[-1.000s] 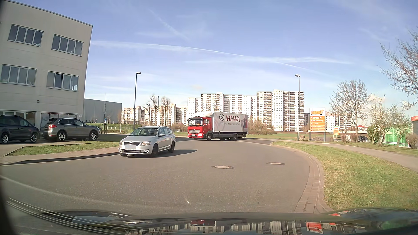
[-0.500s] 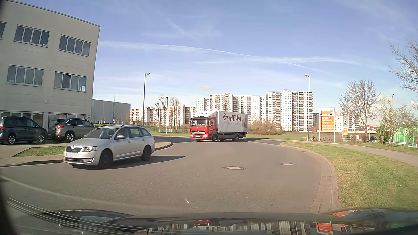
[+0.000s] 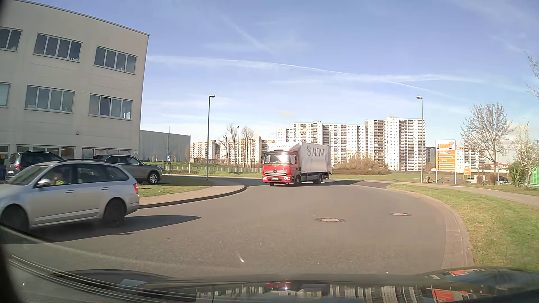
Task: Follow the waypoints while adhering to traffic rules and regulations
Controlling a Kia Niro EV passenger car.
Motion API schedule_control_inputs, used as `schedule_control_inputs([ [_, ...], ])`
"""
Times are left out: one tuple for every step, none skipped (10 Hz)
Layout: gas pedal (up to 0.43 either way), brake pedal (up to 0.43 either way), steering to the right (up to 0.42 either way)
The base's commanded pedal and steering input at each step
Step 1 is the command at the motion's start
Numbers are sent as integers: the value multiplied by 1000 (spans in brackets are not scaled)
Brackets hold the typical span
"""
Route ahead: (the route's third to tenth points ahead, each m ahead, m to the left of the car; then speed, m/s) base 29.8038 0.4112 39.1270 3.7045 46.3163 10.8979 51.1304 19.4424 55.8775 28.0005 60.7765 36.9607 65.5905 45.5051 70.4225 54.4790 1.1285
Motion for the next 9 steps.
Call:
schedule_control_inputs([
  [248,0,-435],
  [268,0,-374],
  [268,0,-297],
  [268,0,-227],
  [280,0,-134],
  [299,0,-43],
  [331,0,31],
  [339,0,110],
  [370,0,176],
])
